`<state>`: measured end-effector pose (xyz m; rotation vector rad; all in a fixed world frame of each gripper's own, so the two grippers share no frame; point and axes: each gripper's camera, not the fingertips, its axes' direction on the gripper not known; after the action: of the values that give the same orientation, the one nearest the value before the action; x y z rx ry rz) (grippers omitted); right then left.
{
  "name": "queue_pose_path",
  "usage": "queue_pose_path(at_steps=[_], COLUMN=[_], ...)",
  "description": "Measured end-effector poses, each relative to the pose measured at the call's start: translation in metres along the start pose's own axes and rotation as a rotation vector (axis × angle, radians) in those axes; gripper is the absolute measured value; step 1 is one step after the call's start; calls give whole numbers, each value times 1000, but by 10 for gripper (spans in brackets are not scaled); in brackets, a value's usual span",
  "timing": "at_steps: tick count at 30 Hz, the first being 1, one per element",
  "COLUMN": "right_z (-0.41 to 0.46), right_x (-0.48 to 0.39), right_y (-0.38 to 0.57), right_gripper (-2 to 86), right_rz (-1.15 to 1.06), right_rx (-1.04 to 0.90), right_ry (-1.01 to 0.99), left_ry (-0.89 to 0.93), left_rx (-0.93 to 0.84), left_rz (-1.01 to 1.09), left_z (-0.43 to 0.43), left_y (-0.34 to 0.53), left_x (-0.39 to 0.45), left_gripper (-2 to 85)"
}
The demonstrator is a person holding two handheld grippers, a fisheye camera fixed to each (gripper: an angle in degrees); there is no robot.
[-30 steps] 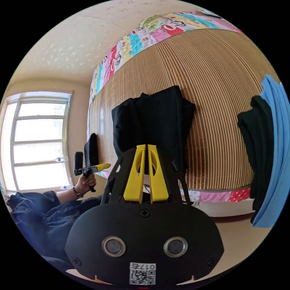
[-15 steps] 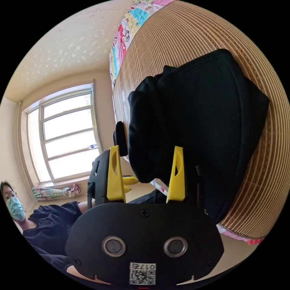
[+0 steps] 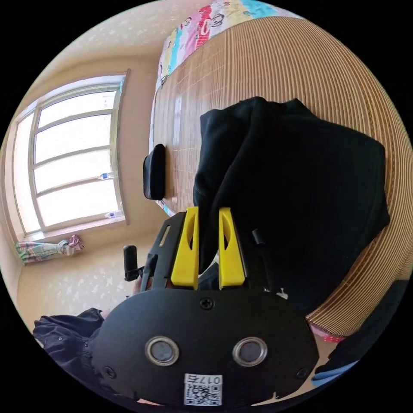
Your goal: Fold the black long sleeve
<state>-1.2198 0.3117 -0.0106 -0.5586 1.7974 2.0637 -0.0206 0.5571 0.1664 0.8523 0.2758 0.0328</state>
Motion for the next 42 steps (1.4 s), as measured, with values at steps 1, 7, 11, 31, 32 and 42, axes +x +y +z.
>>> queue_pose_path(at_steps=[1, 7, 11, 31, 32, 42], right_z=[-14, -90, -99, -171, -170, -159], right_x=[-20, -36, 56, 166, 168, 190], right_y=[9, 108, 152, 150, 147, 86], right_gripper=[71, 65, 64, 197, 200, 192], right_rz=[-72, -249, 9, 295, 292, 244], right_rx=[11, 206, 248, 301, 299, 199], right_ry=[38, 225, 244, -147, -148, -287], left_ry=[-4, -40, -95, -274, -282, -263], left_rx=[1, -67, -151, -430, -464, -562], left_rz=[-2, 61, 123, 308, 326, 393], left_z=[2, 26, 47, 124, 133, 173], left_y=[-1, -16, -27, -135, -144, -180], left_x=[3, 38, 66, 174, 180, 192], left_gripper=[101, 100, 100, 154, 160, 172])
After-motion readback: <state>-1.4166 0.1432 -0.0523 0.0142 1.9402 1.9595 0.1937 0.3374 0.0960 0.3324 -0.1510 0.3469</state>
